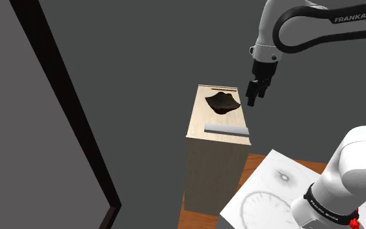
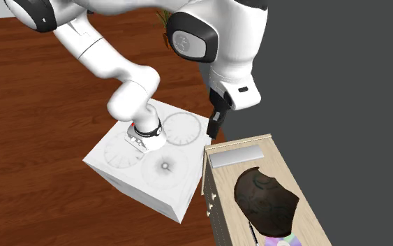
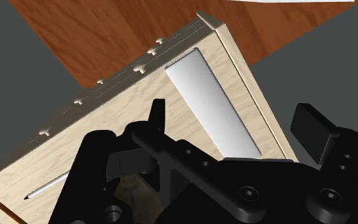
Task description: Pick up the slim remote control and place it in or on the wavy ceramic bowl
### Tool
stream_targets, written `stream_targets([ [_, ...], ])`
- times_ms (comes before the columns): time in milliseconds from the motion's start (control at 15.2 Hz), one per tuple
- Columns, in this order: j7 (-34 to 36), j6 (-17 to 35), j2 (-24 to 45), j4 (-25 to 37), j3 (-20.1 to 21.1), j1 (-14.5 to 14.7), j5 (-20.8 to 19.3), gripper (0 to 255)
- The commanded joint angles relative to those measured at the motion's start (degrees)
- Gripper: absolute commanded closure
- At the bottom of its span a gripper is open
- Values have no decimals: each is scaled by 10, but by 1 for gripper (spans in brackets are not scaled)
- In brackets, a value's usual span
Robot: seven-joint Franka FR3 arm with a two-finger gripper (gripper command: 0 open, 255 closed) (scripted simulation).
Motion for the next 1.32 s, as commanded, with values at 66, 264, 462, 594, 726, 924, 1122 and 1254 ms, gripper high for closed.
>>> stream_targets([
  [66,-51,67,40,-22,-19,16,-4,0],
  [264,-100,132,91,-33,-34,33,-2,0],
  [462,-151,195,147,-37,-49,53,4,0],
  [594,-186,235,187,-37,-57,66,12,0],
  [726,-223,274,229,-33,-64,79,23,0],
  [924,-232,300,248,-39,-66,82,28,0],
  [1122,-235,326,265,-49,-68,83,31,0],
  [1254,-238,349,280,-57,-69,85,35,0],
])
